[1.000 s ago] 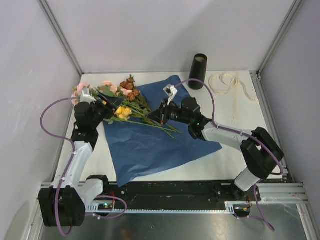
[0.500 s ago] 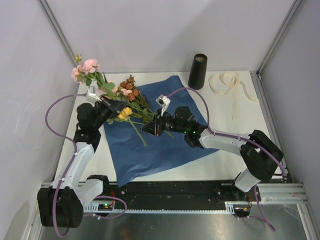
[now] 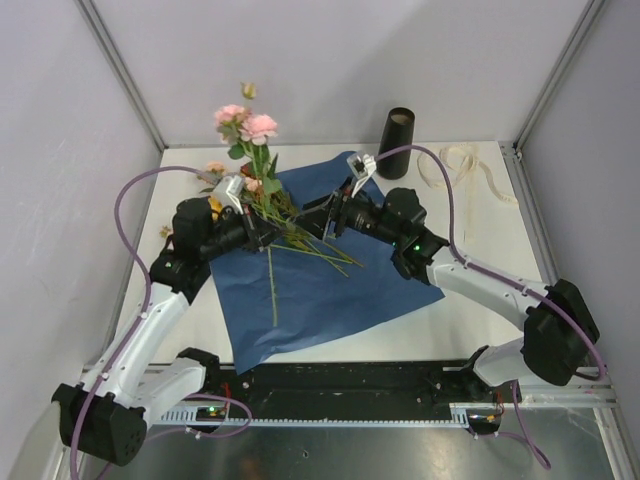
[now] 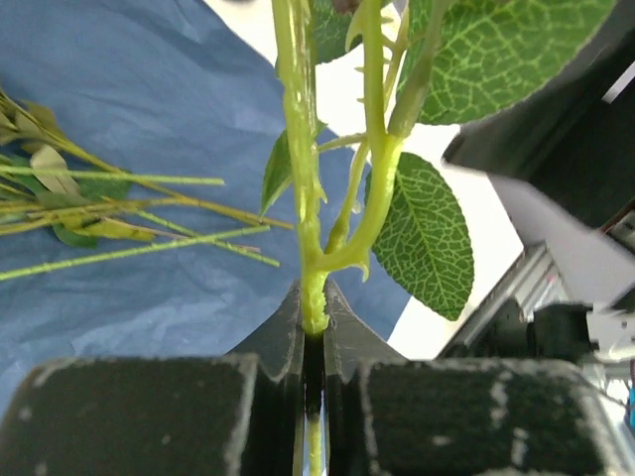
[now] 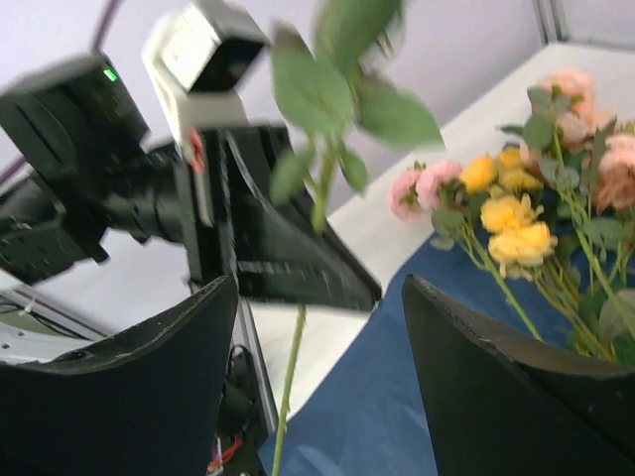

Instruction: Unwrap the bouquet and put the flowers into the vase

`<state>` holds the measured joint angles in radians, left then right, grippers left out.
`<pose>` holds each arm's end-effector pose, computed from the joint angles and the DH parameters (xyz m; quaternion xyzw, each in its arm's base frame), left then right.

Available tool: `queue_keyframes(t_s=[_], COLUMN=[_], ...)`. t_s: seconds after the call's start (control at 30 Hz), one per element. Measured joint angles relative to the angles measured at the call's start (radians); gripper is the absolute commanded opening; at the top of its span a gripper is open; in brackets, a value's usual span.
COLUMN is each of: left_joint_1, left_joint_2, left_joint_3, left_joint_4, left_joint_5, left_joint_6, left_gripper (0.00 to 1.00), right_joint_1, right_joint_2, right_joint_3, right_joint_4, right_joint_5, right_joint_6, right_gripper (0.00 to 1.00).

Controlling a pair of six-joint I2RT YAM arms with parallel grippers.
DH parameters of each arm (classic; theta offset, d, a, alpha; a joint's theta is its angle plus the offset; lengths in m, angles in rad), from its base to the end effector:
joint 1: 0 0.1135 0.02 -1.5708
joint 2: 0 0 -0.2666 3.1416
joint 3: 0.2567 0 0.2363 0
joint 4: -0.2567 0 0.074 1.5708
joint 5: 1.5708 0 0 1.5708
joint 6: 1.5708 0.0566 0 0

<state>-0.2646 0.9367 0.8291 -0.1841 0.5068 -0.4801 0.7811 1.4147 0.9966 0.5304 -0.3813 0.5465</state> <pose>0.1994 -0.0825 0.3279 0.0652 0.7883 -0.3976 0.4650 0.2249 0.2526 0.3531 -0.2169 0.6332 0.5505 0.4989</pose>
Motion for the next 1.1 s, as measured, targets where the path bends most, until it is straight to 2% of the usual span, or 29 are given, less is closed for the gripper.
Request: queue_keyframes(t_s=[0.23, 0.6, 0.63, 0.67, 0.77, 0.87, 0.93, 1.1], left_joint_1=[-0.083, -0.114, -0.115, -0.116, -0.120, -0.121, -0.121, -0.122], left_joint_2=[0.006, 0.005, 0.005, 0.005, 0.003, 0.000, -0.003, -0.010], left_joint_3=[0.015, 0.020, 0.020, 0.020, 0.020, 0.020, 0.020, 0.028], left_joint_4=[-0.108, -0.138, -0.141, -0.143, -0.148, -0.152, -0.153, -0.172], left_joint_5=[0.026, 0.048, 0.048, 0.048, 0.048, 0.047, 0.046, 0.032], left_joint_6=[0.081, 0.132, 0.135, 0.140, 0.144, 0.149, 0.149, 0.163], left_gripper=[0.00, 0.00, 0.00, 0.00, 0.00, 0.02, 0.12, 0.78], right_joint_1=[0.007, 0.047, 0.049, 0.050, 0.050, 0.050, 0.047, 0.036], right_joint_2=[0.037, 0.162, 0.168, 0.173, 0.185, 0.193, 0.199, 0.209], right_joint_3=[0.118, 0.220, 0.229, 0.237, 0.256, 0.271, 0.277, 0.290], right_joint_4=[0.003, -0.047, -0.054, -0.058, -0.063, -0.068, -0.067, -0.052], right_joint_5=[0.018, 0.105, 0.114, 0.121, 0.142, 0.164, 0.167, 0.160], right_joint_6=[0.005, 0.023, 0.023, 0.023, 0.023, 0.027, 0.034, 0.045], right_gripper=[0.74, 0.71, 0.69, 0.62, 0.36, 0.15, 0.04, 0.00])
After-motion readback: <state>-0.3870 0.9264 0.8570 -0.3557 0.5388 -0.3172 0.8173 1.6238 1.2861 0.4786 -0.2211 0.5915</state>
